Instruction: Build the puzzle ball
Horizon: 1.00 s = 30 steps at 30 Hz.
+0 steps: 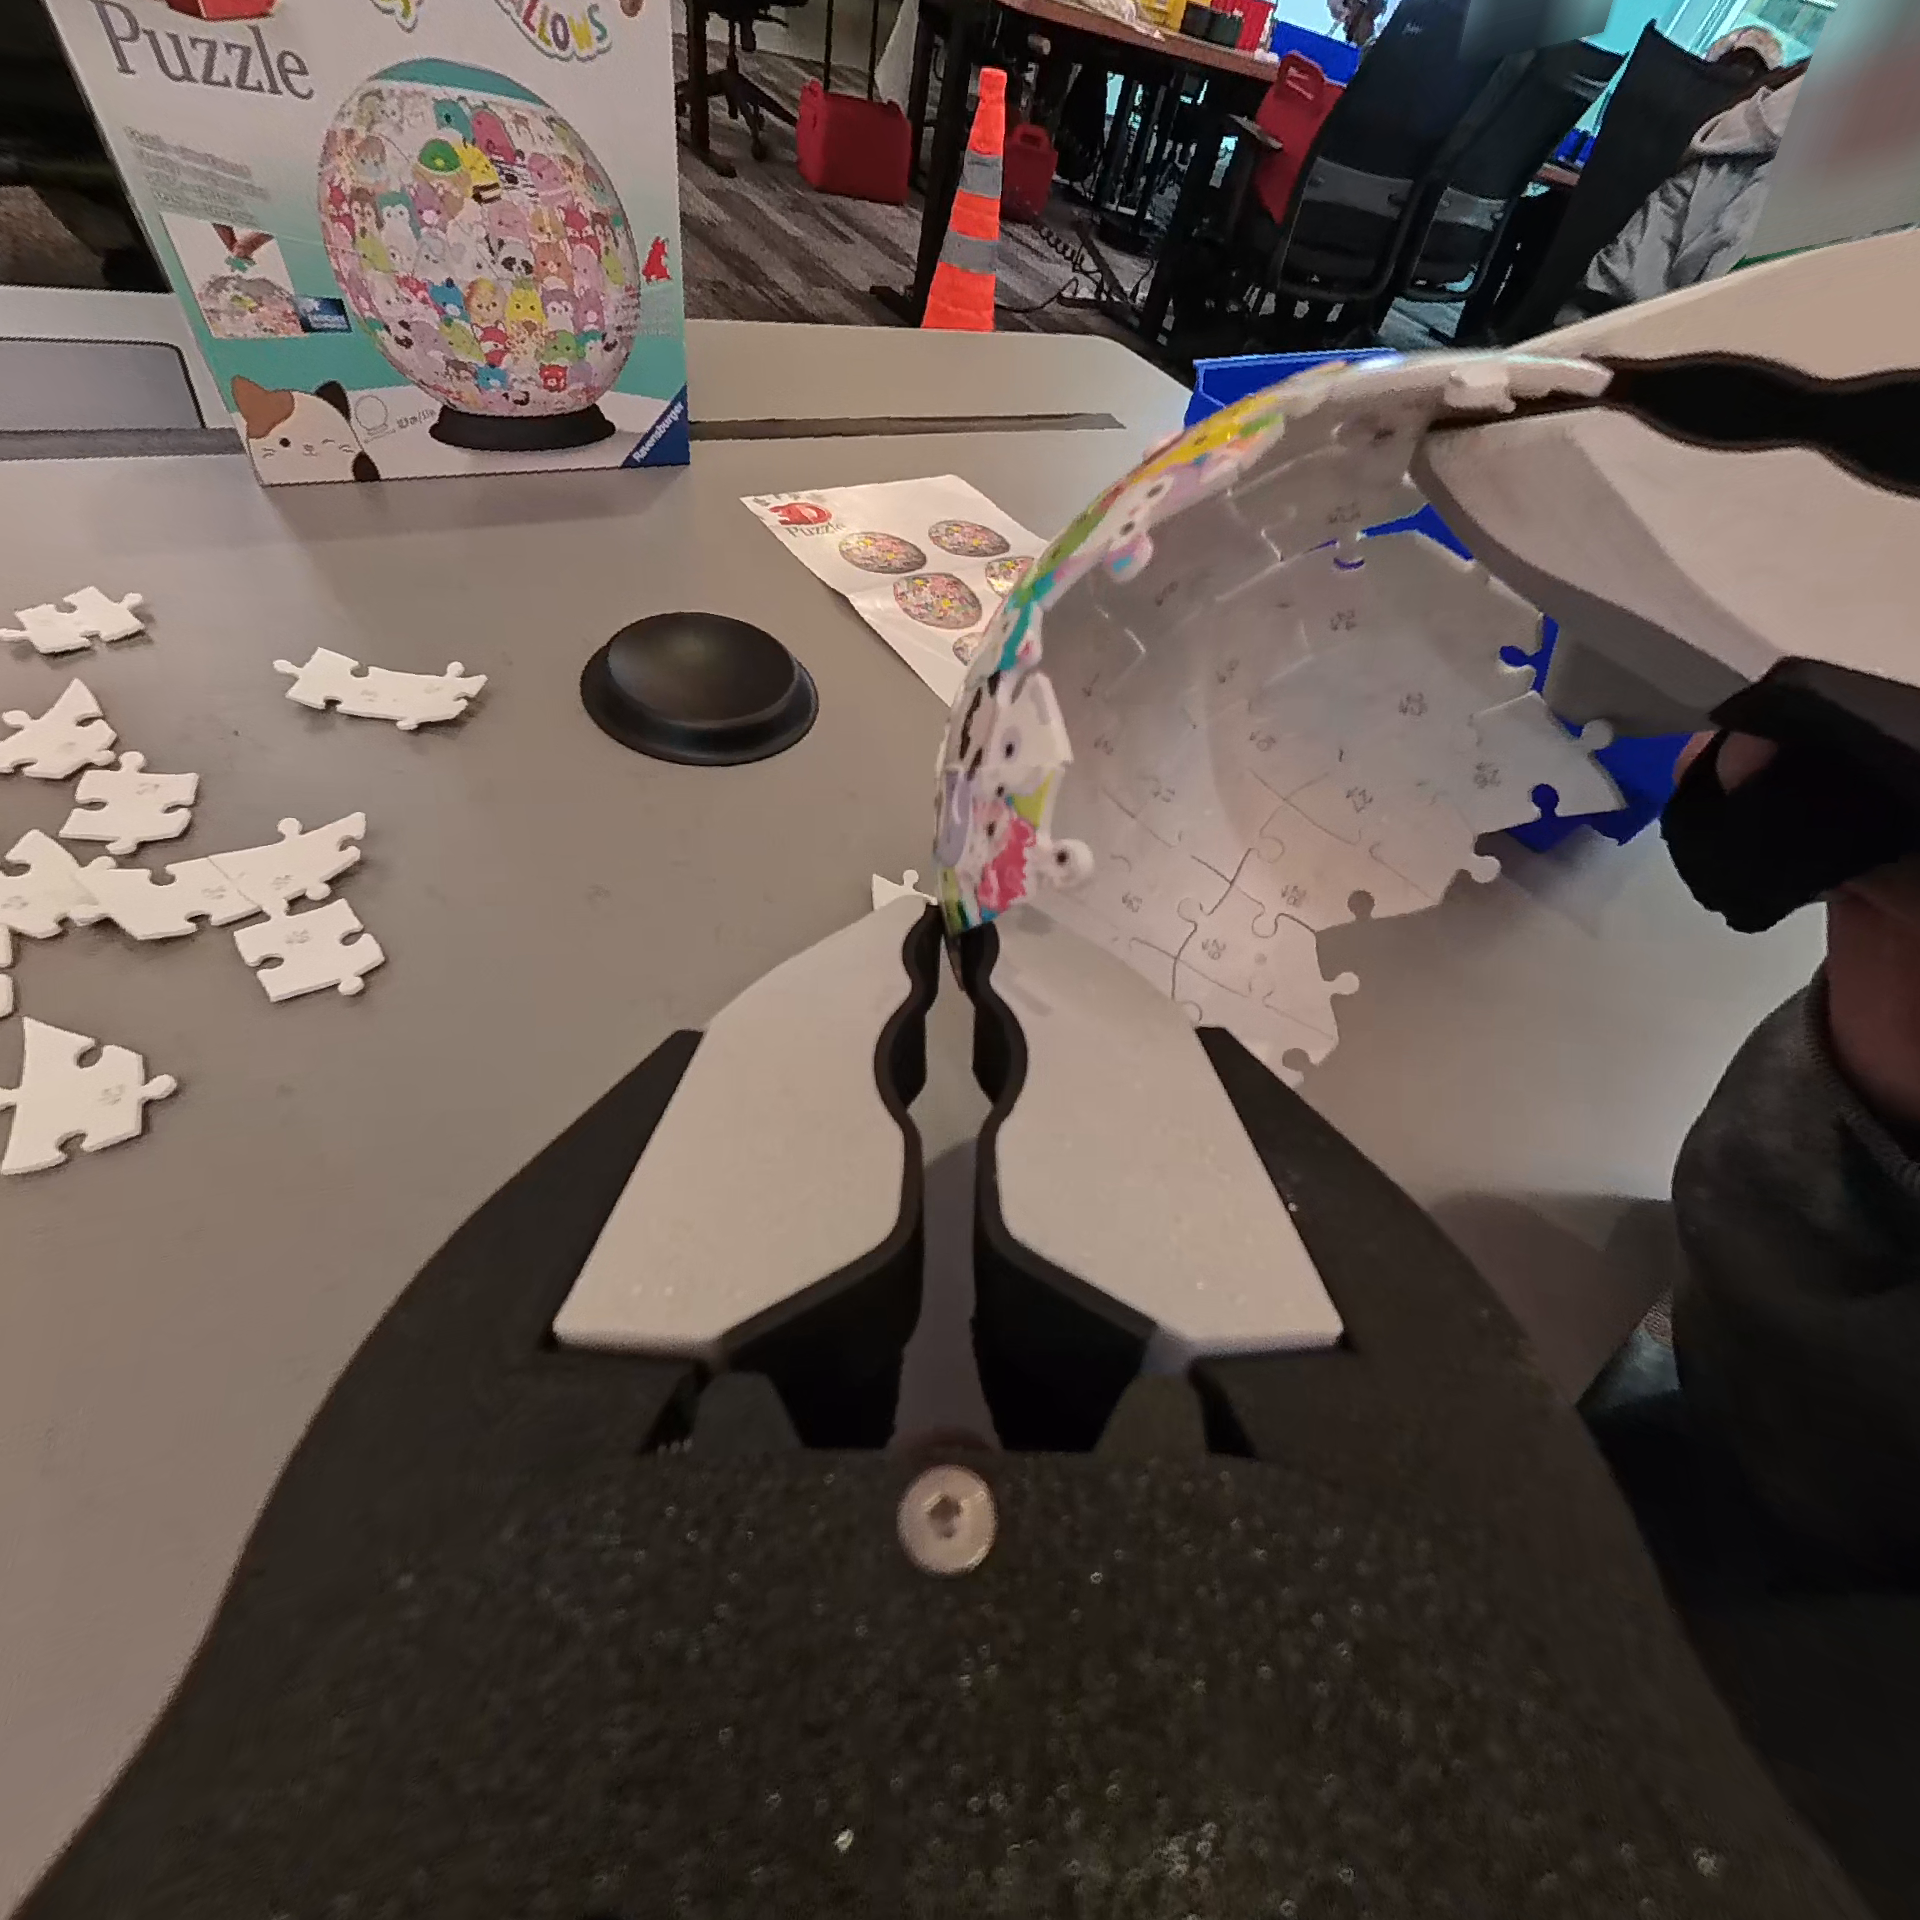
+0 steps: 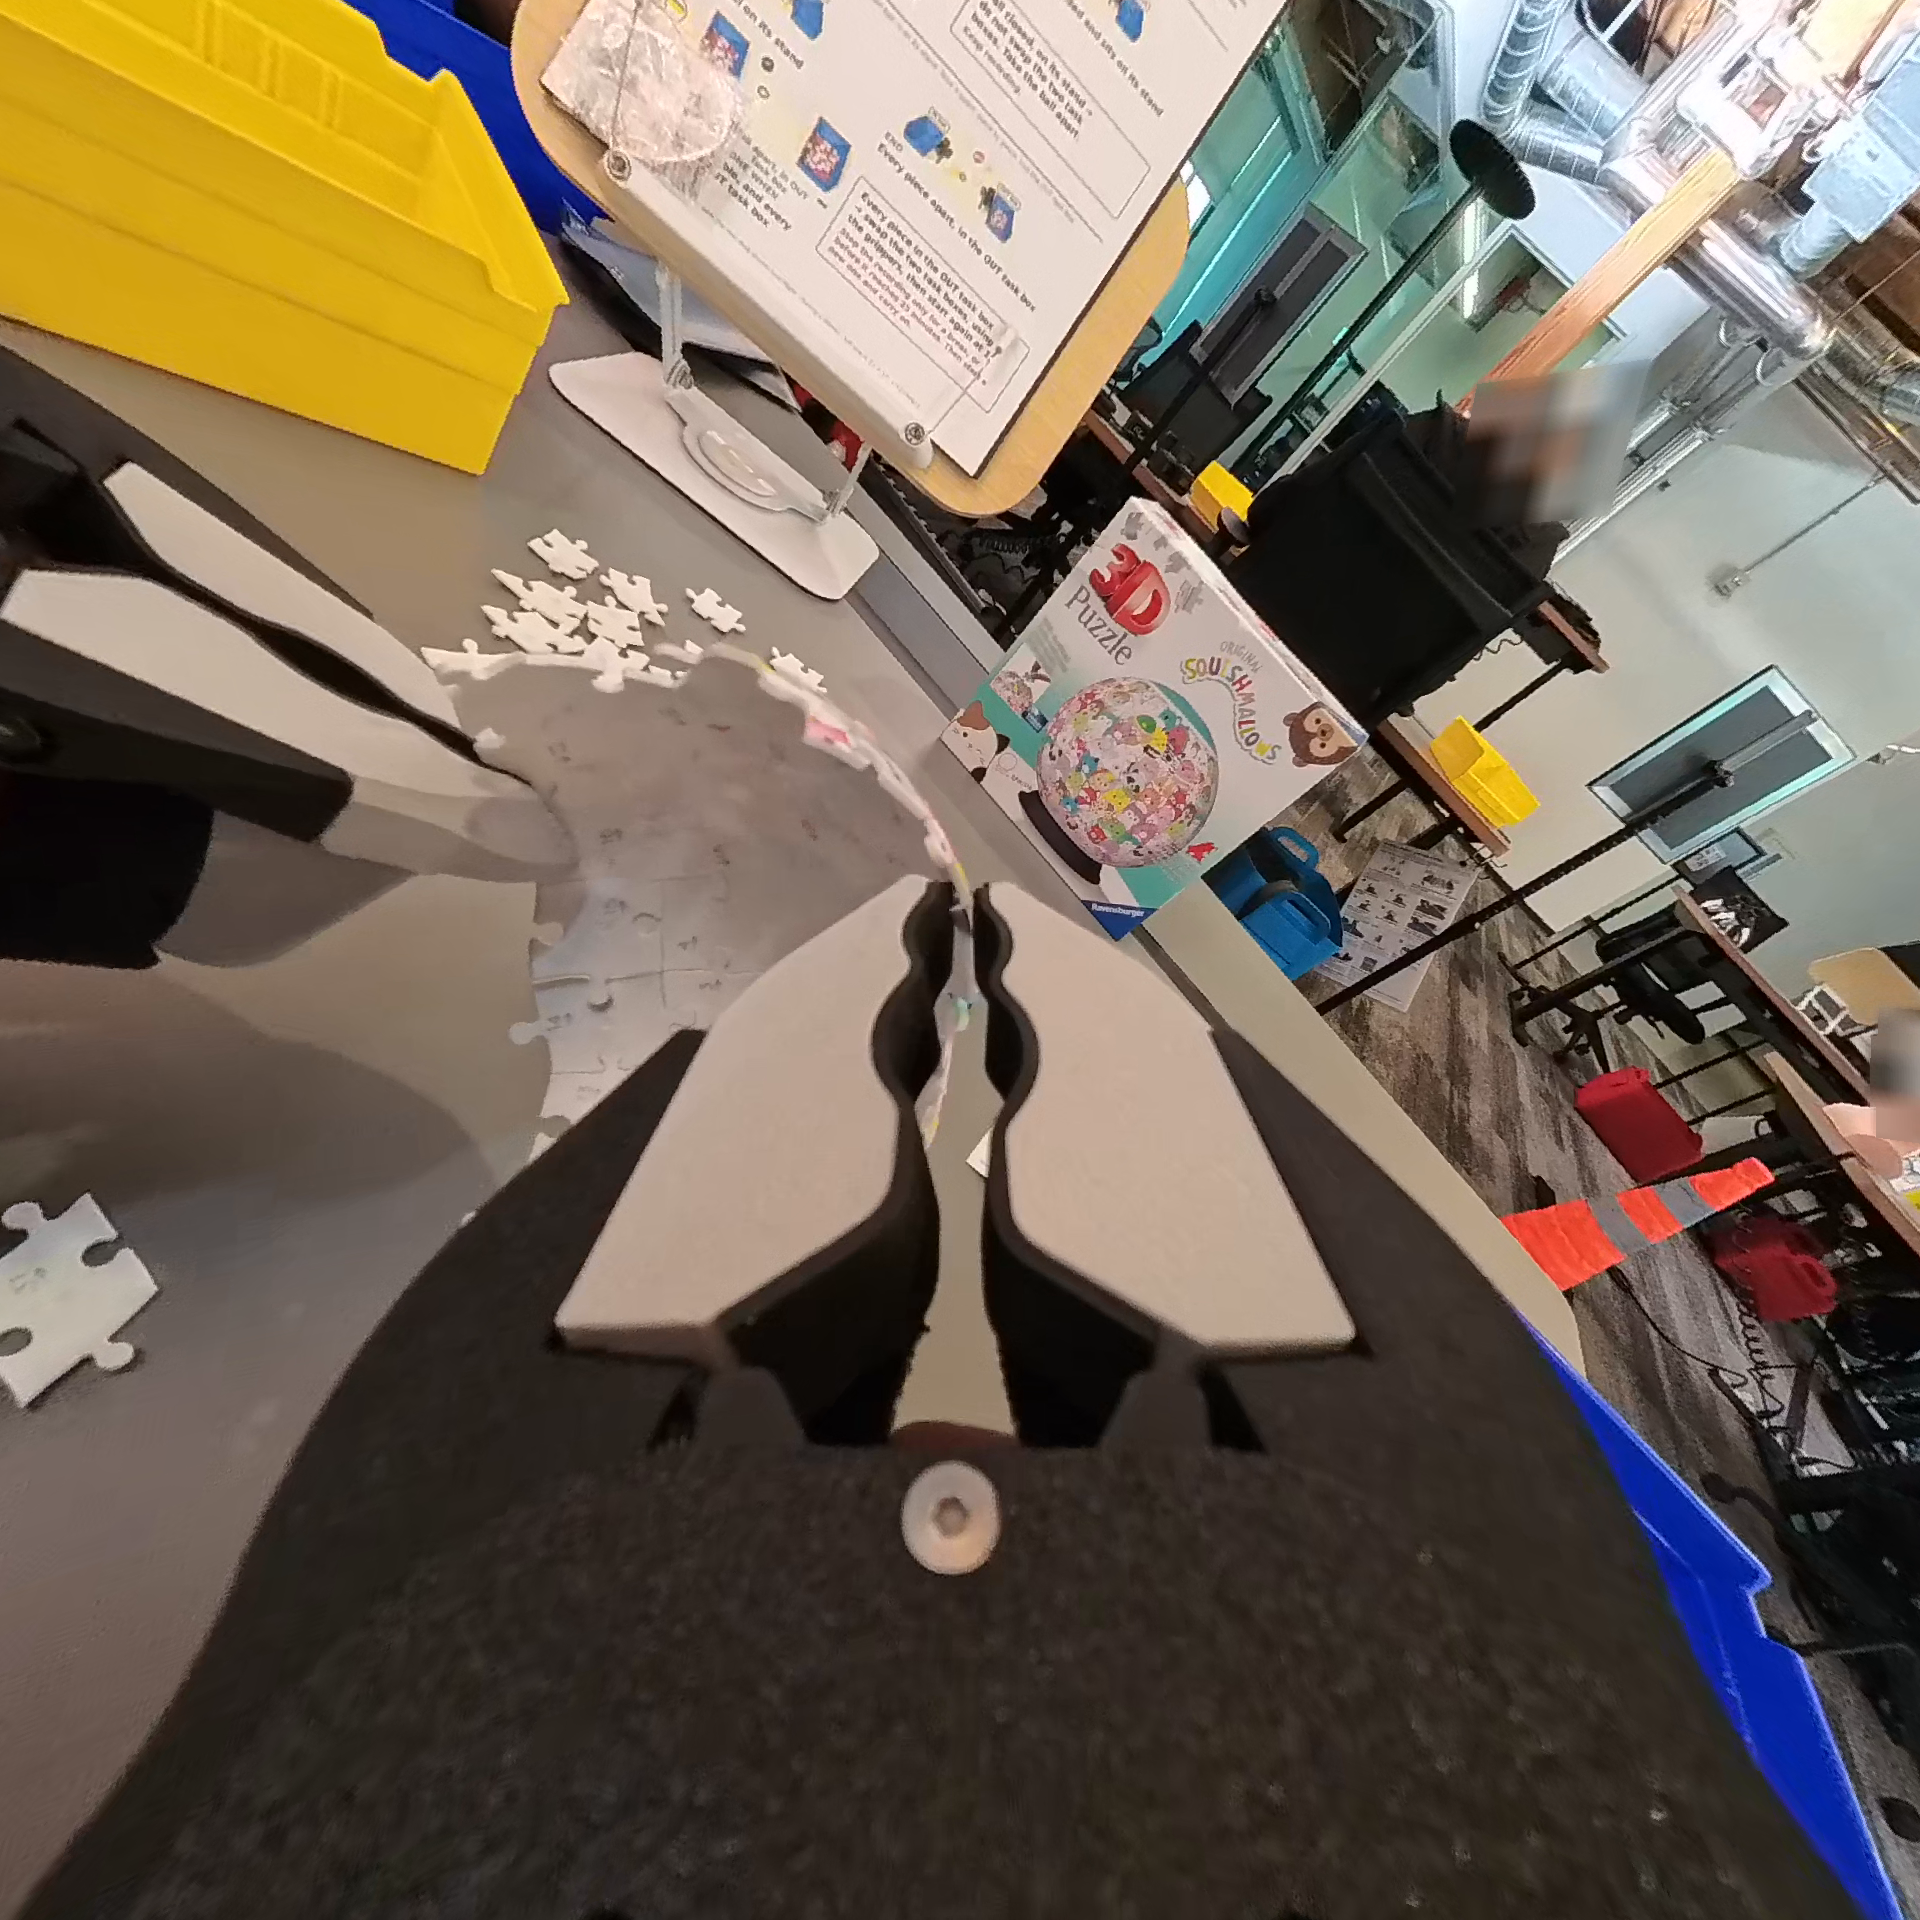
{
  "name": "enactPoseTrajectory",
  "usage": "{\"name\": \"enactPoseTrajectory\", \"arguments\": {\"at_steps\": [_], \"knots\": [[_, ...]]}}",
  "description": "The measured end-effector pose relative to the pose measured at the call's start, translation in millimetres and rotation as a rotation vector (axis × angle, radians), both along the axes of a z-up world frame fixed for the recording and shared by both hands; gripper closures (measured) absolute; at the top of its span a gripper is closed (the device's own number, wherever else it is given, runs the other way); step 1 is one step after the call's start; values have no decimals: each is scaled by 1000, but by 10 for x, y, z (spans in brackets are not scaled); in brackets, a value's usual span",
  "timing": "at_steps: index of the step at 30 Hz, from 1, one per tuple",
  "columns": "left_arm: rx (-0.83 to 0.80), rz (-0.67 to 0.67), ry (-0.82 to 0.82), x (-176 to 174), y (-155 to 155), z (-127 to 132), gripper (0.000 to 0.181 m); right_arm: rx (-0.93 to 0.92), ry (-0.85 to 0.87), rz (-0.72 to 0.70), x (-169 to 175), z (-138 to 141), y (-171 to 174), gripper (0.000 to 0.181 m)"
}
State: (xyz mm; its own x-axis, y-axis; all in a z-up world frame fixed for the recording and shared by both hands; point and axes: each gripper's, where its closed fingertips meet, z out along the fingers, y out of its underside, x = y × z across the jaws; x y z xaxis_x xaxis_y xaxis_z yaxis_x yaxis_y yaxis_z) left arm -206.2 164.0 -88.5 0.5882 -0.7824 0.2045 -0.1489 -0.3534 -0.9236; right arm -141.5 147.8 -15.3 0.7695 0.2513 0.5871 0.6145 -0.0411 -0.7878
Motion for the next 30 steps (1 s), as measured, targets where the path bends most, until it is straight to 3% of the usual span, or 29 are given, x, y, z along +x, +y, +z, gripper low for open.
{"name": "enactPoseTrajectory", "arguments": {"at_steps": [10, 21, 30], "knots": [[61, 83, 20, -76, 40, 53, 179, -2, 74, -1, -13, -4, 3, 177], [88, 105, 28, -122, 66, 77, 179, -137, 357, 87, -29, -20, 5, 175], [88, 97, 20, -106, 51, 76, 179, -133, 356, 96, -26, 0, -4, 176]]}}
